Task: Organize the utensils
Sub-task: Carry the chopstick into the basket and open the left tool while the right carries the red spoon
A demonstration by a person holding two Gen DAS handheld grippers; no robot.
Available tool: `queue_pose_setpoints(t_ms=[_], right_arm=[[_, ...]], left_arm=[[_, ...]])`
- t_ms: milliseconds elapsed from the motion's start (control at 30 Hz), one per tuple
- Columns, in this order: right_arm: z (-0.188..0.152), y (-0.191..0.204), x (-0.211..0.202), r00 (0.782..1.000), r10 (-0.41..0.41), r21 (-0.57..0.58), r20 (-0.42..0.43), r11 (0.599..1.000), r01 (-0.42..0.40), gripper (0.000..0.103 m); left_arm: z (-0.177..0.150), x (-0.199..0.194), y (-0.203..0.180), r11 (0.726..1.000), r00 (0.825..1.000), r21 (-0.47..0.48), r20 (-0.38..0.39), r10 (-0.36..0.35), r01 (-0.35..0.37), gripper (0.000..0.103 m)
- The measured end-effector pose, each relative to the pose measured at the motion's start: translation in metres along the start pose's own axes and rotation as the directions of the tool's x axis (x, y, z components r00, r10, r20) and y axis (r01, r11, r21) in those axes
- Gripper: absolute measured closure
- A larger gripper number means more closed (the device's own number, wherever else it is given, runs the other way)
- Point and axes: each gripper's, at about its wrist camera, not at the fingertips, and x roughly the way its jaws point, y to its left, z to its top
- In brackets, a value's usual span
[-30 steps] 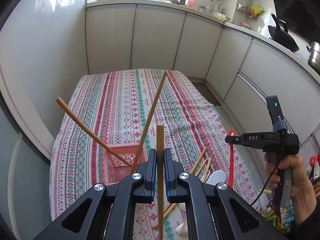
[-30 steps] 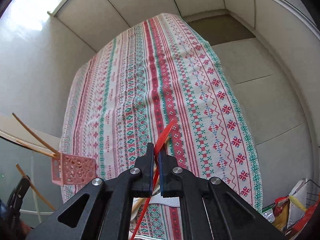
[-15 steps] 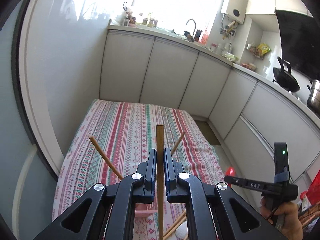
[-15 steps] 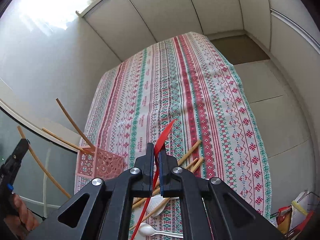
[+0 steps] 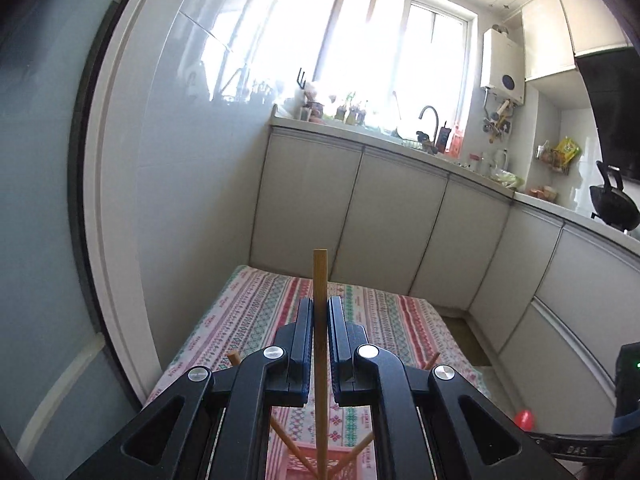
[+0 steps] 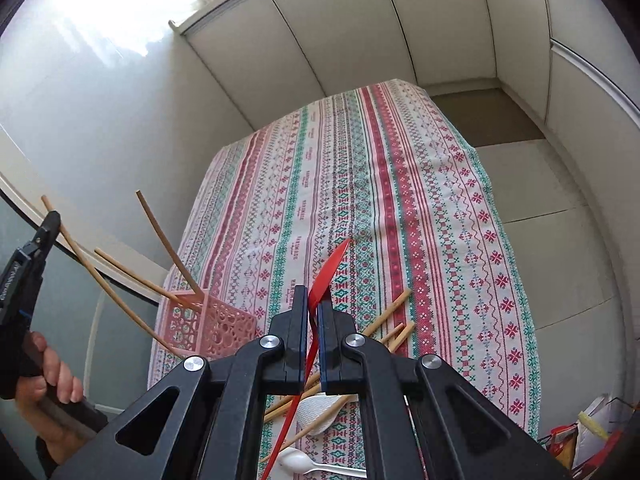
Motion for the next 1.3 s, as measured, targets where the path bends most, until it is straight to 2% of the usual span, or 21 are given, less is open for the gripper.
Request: queue_pose_setpoints(t_ms=[133,200,300,400,467,600,767,1000,1167,1300], right_arm=[[-0.001,0.0,0.0,1.0,0.0,-0.005,0.0,1.0,0.0,0.099],[0.0,0.0,0.0,1.0,0.003,-0.006,0.001,1.0,-0.003,0.099],[0.0,0.0,-0.001,1.0,0.005,-0.008,0.004,1.0,-0.005,0.099],[0.0,0.0,-0.002,1.0,0.005,-0.007,0.003,1.0,-0.005,0.099],[0.0,0.0,-0.002,1.0,0.005,-0.006,0.005,1.0,-0.005,0.099],[0.0,0.001,-0.002,1.0,0.009,-0.01,0.012,1.0,-0.009,0.099],[0.0,0.0,-0.001,1.0,0.005,-0.012,0.019,1.0,-0.005,0.099],[0.002,0.007,-0.007,0.997,0.022,-0.019,0.075,1.0,-0.021,0.099],[0.006,0.029,-0.016,0.988,0.049,-0.055,0.15,0.998,-0.041,0.099],[0.011,0.06,-0.021,0.97,0.057,-0.096,0.238,0.995,-0.035,0.099]], left_arm=[[-0.001,0.01,0.002,0.999,0.999,-0.03,-0.038,-0.018,0.016,0.096],[0.007,0.004,0.004,0.997,0.999,-0.063,-0.028,-0.036,0.034,0.096],[0.02,-0.01,0.003,0.998,0.999,-0.056,0.049,-0.011,0.014,0.096],[0.025,-0.018,0.004,0.999,0.991,-0.052,0.131,0.022,-0.015,0.096],[0.02,-0.018,0.006,0.999,0.985,-0.05,0.172,0.025,-0.017,0.096],[-0.001,-0.005,-0.002,0.999,0.974,0.023,0.222,0.034,-0.04,0.096],[-0.031,0.014,-0.009,0.997,0.988,0.079,0.156,0.009,-0.021,0.096],[-0.04,0.028,-0.004,0.996,1.0,0.081,0.01,-0.02,0.019,0.095],[-0.036,0.024,-0.002,0.996,0.995,0.075,-0.093,-0.033,0.04,0.081],[-0.026,0.01,0.002,0.997,0.985,0.071,-0.174,0.001,0.012,0.073]])
